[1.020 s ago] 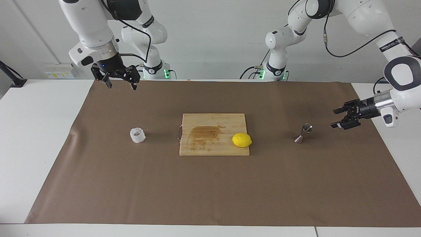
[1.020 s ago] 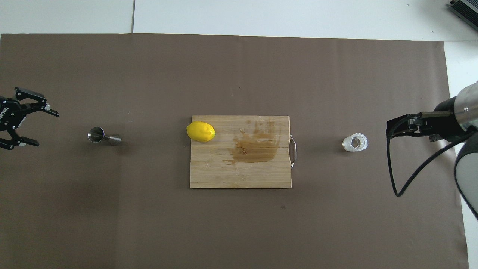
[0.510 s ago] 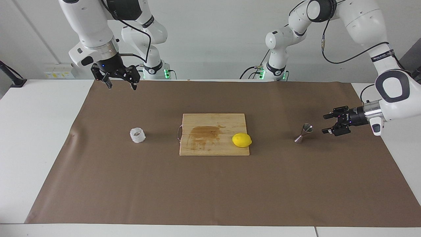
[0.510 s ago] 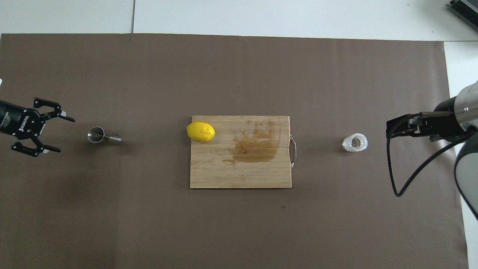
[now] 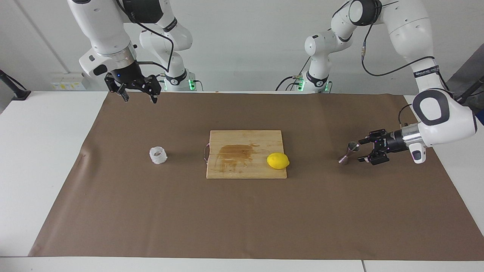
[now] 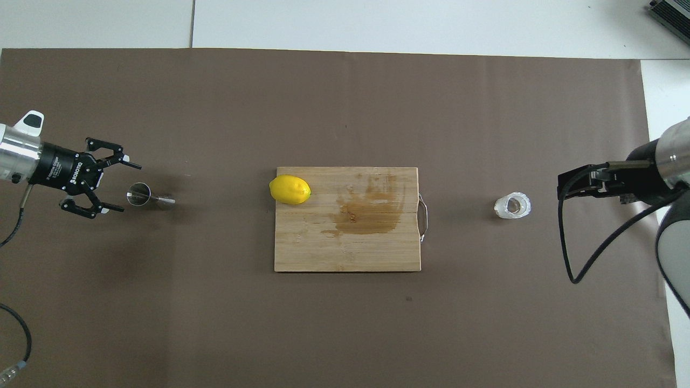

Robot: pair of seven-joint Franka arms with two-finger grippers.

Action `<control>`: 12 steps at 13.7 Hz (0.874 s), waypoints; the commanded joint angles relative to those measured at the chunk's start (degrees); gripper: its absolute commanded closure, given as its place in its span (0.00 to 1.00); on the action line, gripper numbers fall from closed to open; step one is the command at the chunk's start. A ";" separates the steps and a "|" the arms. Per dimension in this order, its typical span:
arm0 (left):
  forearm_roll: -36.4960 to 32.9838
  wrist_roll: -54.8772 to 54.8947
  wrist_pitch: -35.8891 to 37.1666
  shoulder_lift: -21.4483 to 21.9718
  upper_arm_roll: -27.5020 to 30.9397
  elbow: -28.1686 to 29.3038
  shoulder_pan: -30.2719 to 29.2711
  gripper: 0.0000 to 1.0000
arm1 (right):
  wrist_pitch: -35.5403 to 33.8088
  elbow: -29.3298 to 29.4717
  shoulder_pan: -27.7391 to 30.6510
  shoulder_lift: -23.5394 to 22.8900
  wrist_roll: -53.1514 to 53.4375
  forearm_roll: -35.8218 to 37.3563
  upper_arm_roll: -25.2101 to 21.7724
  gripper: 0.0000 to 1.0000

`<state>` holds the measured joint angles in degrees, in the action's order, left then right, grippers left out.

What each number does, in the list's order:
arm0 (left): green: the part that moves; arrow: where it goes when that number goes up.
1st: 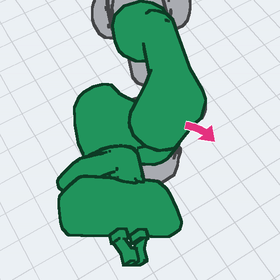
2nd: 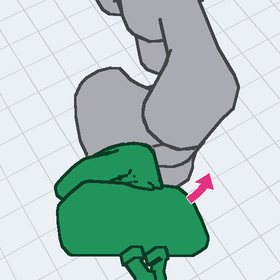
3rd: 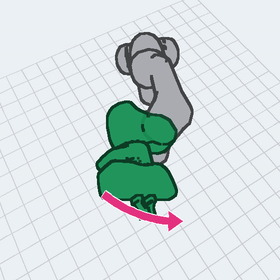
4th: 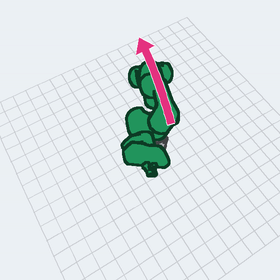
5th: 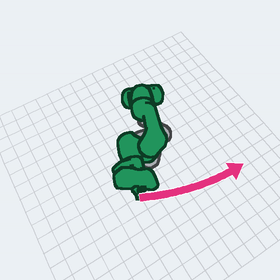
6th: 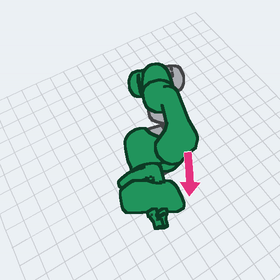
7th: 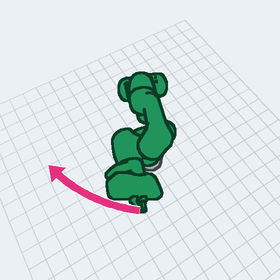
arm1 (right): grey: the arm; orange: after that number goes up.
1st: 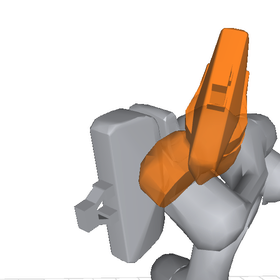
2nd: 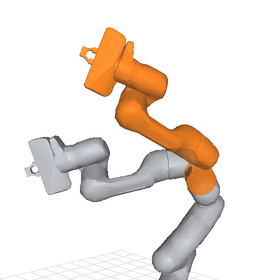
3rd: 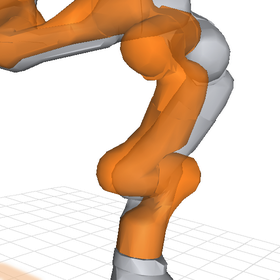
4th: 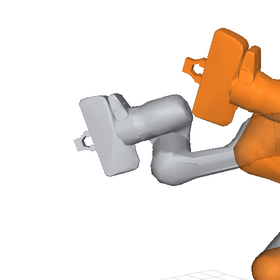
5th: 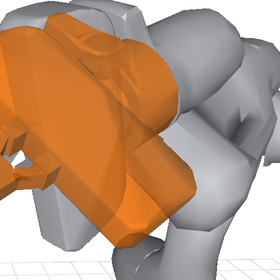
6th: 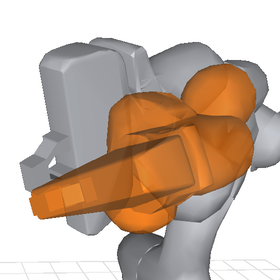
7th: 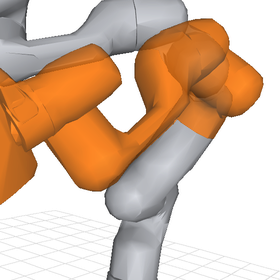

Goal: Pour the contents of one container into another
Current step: 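Open the left gripper and reach toward the small metal cup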

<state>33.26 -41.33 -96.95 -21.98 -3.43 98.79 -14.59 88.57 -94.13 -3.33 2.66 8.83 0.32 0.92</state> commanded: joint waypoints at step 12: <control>0.93 -6.13 -1.48 5.89 0.79 8.17 0.44 0.00 | -0.59 -0.09 0.51 0.68 0.31 -0.15 0.13 0.00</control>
<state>33.26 -46.43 -97.03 -19.07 -2.93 103.15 -14.58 88.57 -94.13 -3.33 2.66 8.83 0.32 0.92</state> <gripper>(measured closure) 0.000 0.000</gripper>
